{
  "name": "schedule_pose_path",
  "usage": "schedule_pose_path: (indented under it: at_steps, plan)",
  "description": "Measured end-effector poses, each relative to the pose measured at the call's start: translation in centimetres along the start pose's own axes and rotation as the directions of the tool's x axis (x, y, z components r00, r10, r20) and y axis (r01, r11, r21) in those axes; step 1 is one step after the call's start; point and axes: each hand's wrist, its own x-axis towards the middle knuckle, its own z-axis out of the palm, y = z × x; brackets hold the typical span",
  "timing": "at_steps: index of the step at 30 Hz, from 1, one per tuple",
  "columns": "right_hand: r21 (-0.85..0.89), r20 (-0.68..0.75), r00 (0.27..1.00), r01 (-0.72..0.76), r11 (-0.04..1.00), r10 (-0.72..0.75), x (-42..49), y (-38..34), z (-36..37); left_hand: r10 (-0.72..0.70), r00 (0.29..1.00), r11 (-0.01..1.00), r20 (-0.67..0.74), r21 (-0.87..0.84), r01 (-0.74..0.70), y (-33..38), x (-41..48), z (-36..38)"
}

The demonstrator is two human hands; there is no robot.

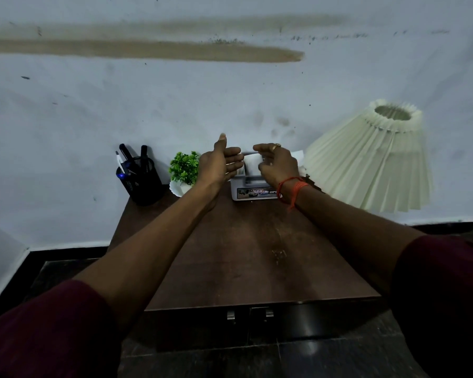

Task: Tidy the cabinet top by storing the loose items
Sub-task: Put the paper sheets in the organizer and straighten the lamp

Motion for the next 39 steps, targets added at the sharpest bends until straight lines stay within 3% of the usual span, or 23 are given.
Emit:
schedule_pose_path:
  at_steps: [4,9,22,31,35,39]
  plan:
    - [-0.104,0.06,0.993,0.108,0.989,-0.102,-2.2,0.0,0.2,-0.01,1.0,1.0,-0.006,-0.027,0.01,0.1,-1.2,-0.7]
    - [-0.083,0.047,0.988,0.149,0.985,-0.145,-5.1,-0.3,-0.4,-0.036,0.999,0.997,-0.025,-0.062,0.034,-0.1,-3.4,-1.3]
    - [-0.135,0.09,0.993,0.083,0.987,-0.071,-13.1,3.5,-6.8,-0.167,0.986,0.984,0.027,-0.052,0.168,-3.7,-9.4,3.4]
    - [-0.173,0.082,0.979,-0.173,0.97,0.189,-16.1,8.0,-13.6,-0.265,0.959,0.961,0.099,-0.054,0.271,-6.2,-10.9,10.0]
    - [-0.067,0.055,0.968,-0.241,0.968,0.245,-16.0,9.6,-15.2,-0.277,0.953,0.959,0.121,-0.03,0.282,-6.6,-11.1,11.7]
    - [0.165,-0.008,0.943,-0.327,0.931,0.333,-15.4,10.1,-15.9,-0.285,0.948,0.955,0.138,-0.039,0.293,-6.8,-11.2,12.6]
